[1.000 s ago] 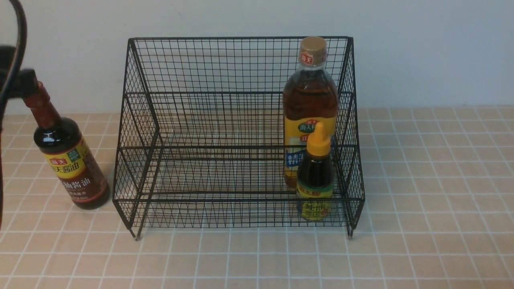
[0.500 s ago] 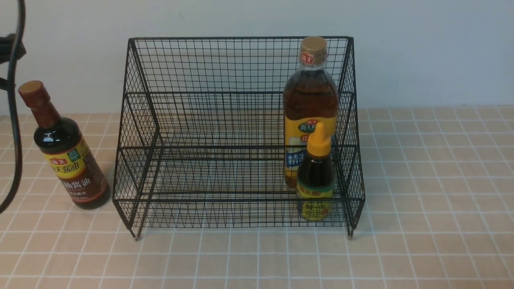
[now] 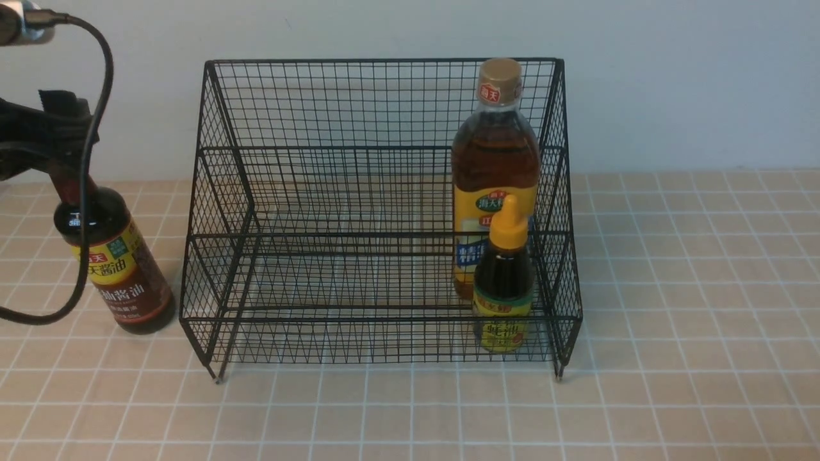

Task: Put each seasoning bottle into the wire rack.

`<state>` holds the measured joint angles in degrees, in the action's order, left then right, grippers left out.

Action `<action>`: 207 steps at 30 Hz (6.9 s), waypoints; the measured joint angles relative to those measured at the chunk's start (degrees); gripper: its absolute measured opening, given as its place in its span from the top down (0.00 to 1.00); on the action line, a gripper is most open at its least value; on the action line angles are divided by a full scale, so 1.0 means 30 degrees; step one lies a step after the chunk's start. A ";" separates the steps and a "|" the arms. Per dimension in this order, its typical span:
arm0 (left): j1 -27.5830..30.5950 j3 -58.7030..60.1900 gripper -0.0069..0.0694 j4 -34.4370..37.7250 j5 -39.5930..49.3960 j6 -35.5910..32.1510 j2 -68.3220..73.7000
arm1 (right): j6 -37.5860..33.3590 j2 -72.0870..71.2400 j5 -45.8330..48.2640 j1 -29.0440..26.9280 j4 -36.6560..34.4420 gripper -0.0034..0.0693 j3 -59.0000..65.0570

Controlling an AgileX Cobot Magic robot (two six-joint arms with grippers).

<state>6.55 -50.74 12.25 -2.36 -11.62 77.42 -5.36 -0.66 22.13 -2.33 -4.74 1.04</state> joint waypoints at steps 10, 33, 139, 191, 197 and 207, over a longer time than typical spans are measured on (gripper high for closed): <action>0.0000 -0.0021 0.09 0.0000 0.0291 -0.0017 0.1072 | 0.0000 0.0000 0.0000 0.0000 0.0000 0.97 0.0000; -0.0035 -0.0095 0.57 0.0387 0.0786 0.0180 0.2214 | 0.0000 0.0000 0.0000 0.0000 0.0000 0.97 0.0000; -0.6449 -0.7168 0.22 0.0499 0.7522 -0.0088 0.2605 | 0.0014 0.0000 0.0000 0.0000 0.0003 0.97 0.0000; -0.6238 0.6967 0.92 -0.3092 1.1519 0.1000 -2.2071 | 0.0022 0.0000 0.0000 0.0000 0.0003 0.97 0.0000; -0.4712 1.3690 0.92 -0.3768 0.8548 0.0983 -2.5542 | 0.0022 0.0000 0.0000 0.0000 0.0003 0.97 0.0000; -0.3607 1.7376 0.92 -0.3705 0.8150 0.0983 -2.6029 | 0.0022 0.0000 0.0000 0.0000 0.0003 0.97 0.0000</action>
<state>-4.27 1.39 1.13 22.09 -8.68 -0.67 -5.29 -0.66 22.13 -2.33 -4.73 1.04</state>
